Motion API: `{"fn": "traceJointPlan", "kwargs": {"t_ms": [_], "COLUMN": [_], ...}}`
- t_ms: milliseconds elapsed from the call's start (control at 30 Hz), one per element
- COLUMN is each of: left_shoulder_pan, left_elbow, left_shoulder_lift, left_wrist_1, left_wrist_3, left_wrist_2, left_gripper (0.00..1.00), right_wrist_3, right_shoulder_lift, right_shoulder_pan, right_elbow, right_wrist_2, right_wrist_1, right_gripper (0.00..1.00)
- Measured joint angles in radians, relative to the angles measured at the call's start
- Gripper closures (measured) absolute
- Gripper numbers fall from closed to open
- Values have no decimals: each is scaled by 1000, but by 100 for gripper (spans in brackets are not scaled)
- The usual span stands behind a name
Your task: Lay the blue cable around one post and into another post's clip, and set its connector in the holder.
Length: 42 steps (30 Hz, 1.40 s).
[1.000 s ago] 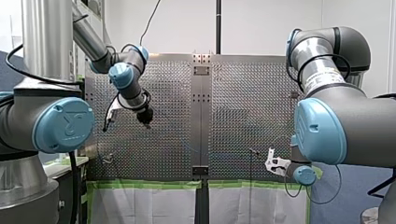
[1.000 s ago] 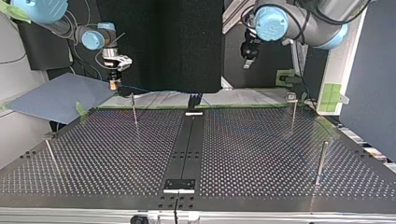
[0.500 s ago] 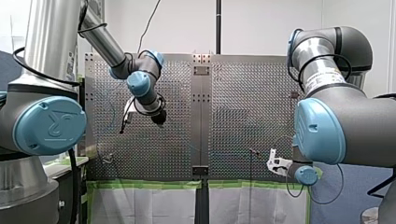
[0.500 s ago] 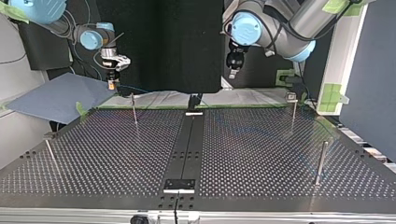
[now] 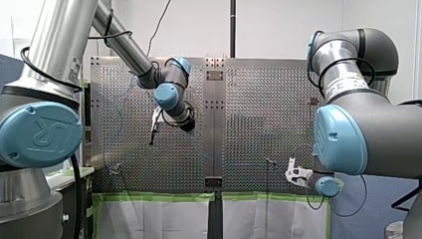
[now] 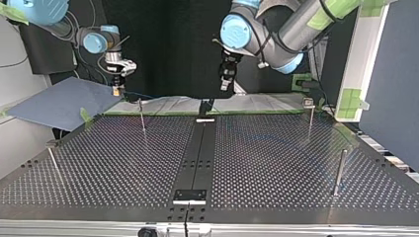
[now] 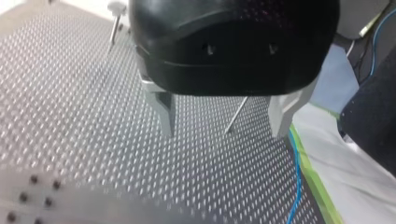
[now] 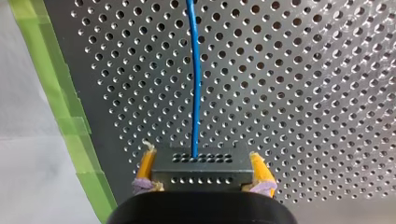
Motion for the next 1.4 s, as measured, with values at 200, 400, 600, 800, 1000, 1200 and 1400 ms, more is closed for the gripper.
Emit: {"fn": "traceJointPlan", "kwargs": {"t_ms": [200,400,600,800,1000,1200,1400], "left_shoulder_pan": [-53,-107,-155,-170,-173,-182,-194], "left_elbow": [6,18,26,27,49,103,159], "left_shoulder_lift": [-53,-107,-156,-202,-255,-311,-368], "left_wrist_1": [52,107,156,202,255,311,368], "left_wrist_3": [0,8,9,1,-4,-23,-34], "left_wrist_2": [7,5,8,8,12,37,50], "left_gripper": [0,0,0,0,0,0,0], "right_wrist_3": [-9,-57,-89,-96,-97,-94,-103], "right_shoulder_lift": [0,1,1,1,1,1,1], "right_shoulder_pan": [-10,-19,-12,-6,-4,-5,1], "right_elbow": [-19,-55,-61,-61,-61,-61,-61], "right_wrist_2": [0,4,7,9,19,27,26], "right_wrist_1": [23,74,129,182,209,198,174], "right_gripper": [100,100,100,100,100,100,100]}}
